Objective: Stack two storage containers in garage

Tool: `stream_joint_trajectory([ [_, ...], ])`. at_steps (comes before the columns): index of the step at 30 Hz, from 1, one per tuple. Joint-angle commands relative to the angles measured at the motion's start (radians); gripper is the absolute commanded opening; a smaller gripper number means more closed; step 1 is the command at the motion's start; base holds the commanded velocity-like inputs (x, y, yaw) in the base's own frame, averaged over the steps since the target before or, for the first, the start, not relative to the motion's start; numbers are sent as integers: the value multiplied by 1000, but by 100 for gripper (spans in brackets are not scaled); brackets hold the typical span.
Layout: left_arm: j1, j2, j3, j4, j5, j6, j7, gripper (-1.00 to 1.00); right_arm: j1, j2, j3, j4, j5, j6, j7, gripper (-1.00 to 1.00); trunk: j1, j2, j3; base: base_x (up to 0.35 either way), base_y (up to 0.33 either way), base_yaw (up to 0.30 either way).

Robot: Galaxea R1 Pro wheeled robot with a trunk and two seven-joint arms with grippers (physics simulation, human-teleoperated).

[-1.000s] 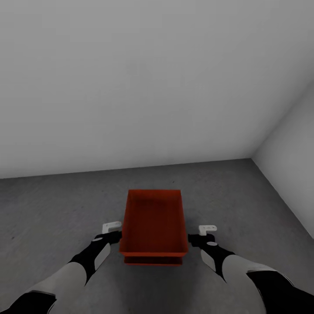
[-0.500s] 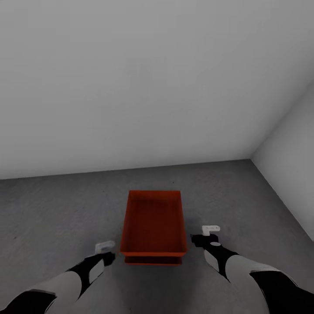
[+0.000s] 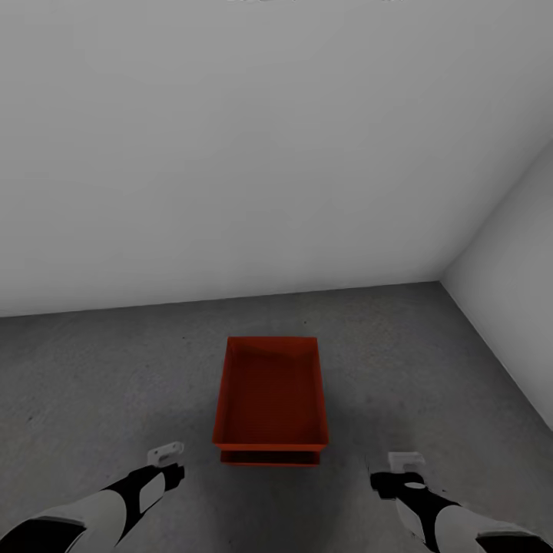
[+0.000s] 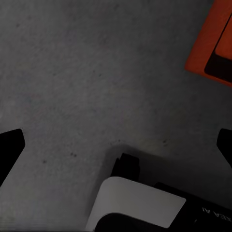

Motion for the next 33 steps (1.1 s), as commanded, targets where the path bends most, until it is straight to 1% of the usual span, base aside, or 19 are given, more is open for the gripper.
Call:
stream_joint_trajectory([
  [1, 0, 0, -9, 0, 9, 4, 3, 100, 21, -1, 6, 3, 0, -6, -3, 100, -4, 7, 3, 0, 0, 0],
  [3, 3, 1, -9, 1, 10, 4, 2, 100, 40, -1, 6, 3, 0, -6, -2, 100, -11, 21, 9, 0, 0, 0],
  [6, 17, 1, -9, 1, 13, 5, 1, 100, 84, 2, 6, 3, 0, -11, -3, 100, -23, 42, 18, 0, 0, 0],
  [7, 29, 0, -9, 1, 13, 5, 0, 100, 106, 3, 6, 3, 0, -13, -4, 100, -27, 49, 21, 0, 0, 0],
  [9, 42, 0, -9, 1, 14, 4, 0, 100, 133, 4, 6, 3, 0, -14, -5, 100, -34, 63, 28, 0, 0, 0],
  [10, 53, 0, -8, 1, 18, 4, -1, 100, 161, 4, 6, 3, 0, -16, -5, 100, -38, 70, 31, 0, 0, 0],
  [11, 57, -1, -8, 1, 21, 4, -2, 100, 176, 5, 6, 3, 0, -17, -6, 100, -42, 77, 34, 0, 0, 0],
  [12, 63, -2, -8, 1, 30, 4, -4, 100, 204, 5, 6, 3, -1, -19, -8, 100, -46, 84, 37, 0, 0, 0],
  [14, 68, -2, -8, 1, 47, 4, -5, 100, 237, 7, 6, 3, -3, -20, -11, 100, -54, 98, 43, 0, 0, 0],
  [16, 72, -2, -9, 1, 64, 3, -7, 100, 257, 7, 6, 3, -4, -21, -13, 100, -61, 112, 50, 0, 0, 0],
  [20, 83, 0, -9, 1, 78, 2, -3, 100, 272, 2, 5, 4, -8, -12, -15, 100, -77, 140, 62, 0, 0, 0],
  [24, 105, 0, -9, 1, 80, -3, -5, 100, 276, 4, 5, 4, -11, -14, -16, 100, -92, 168, 75, 0, 0, 0],
  [28, 117, -1, -9, 0, 82, -31, -8, 100, 278, 7, 5, 4, -9, -18, -16, 100, -107, 196, 87, 0, 0, 0],
  [33, 120, 0, -9, 0, 84, -83, -8, 100, 279, 10, 6, 4, -5, -19, -9, 100, -126, 231, 103, 0, 0, 0],
])
